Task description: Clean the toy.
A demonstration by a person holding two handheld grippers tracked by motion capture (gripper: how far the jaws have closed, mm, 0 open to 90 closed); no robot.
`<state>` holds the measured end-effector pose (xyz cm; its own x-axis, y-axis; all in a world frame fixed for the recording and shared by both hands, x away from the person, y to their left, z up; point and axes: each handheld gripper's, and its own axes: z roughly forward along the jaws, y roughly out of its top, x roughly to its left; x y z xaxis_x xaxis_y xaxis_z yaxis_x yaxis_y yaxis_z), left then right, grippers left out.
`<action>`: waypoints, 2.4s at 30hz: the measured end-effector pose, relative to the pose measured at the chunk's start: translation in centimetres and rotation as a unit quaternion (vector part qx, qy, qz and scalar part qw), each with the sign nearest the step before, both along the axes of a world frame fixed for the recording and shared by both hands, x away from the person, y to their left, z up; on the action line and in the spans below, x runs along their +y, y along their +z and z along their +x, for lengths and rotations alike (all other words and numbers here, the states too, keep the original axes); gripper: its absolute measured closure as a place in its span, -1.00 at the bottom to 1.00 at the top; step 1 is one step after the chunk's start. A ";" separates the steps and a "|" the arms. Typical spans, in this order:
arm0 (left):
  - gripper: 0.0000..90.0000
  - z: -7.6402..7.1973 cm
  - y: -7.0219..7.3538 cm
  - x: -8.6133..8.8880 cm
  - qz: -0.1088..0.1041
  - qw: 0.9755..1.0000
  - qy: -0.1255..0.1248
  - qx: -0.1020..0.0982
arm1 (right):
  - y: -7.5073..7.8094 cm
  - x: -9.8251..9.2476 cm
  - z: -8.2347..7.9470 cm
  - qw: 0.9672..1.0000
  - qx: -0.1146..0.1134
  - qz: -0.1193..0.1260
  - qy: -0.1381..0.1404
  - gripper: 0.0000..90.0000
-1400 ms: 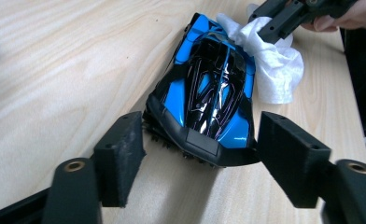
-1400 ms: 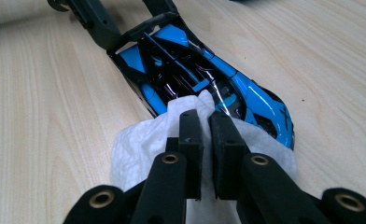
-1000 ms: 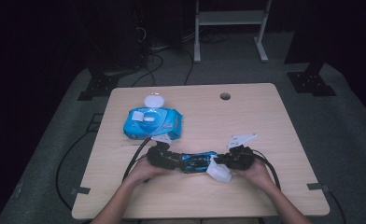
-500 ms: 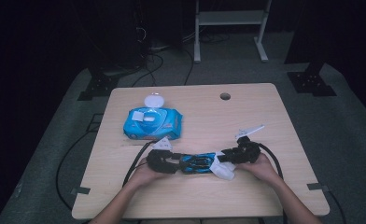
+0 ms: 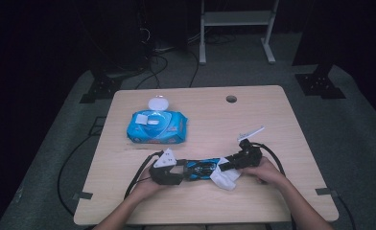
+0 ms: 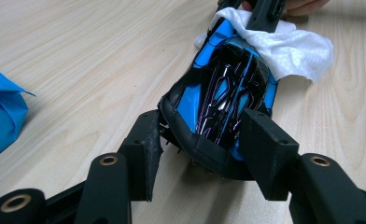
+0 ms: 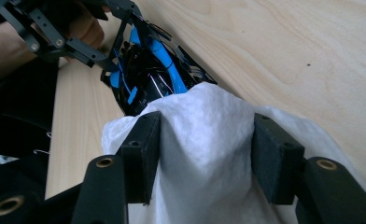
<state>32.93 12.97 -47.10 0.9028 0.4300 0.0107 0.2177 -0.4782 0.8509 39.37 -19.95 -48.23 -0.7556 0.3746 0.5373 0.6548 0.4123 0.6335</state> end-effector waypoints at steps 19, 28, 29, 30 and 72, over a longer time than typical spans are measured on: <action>-0.04 1.6 0.0 -0.8 0.011 0.998 -0.038 0.051 | 3.1 1.3 -4.0 0.975 -0.210 -0.067 0.033 0.38; 0.01 2.6 0.1 -2.2 0.038 0.999 -0.015 0.006 | 3.5 1.0 -2.9 0.959 -0.261 -0.113 -0.009 0.29; 0.01 2.6 0.1 -2.3 0.039 0.999 -0.017 0.005 | 3.5 0.9 -2.9 0.959 -0.260 -0.113 -0.012 0.27; 0.03 2.5 0.1 -2.3 0.041 0.999 -0.020 0.006 | 3.5 0.8 -2.9 0.960 -0.258 -0.112 -0.015 0.24; 0.27 1.8 0.5 -2.3 -0.012 0.999 -0.027 0.019 | 6.8 8.0 -5.2 0.949 -0.278 -0.146 -0.037 0.82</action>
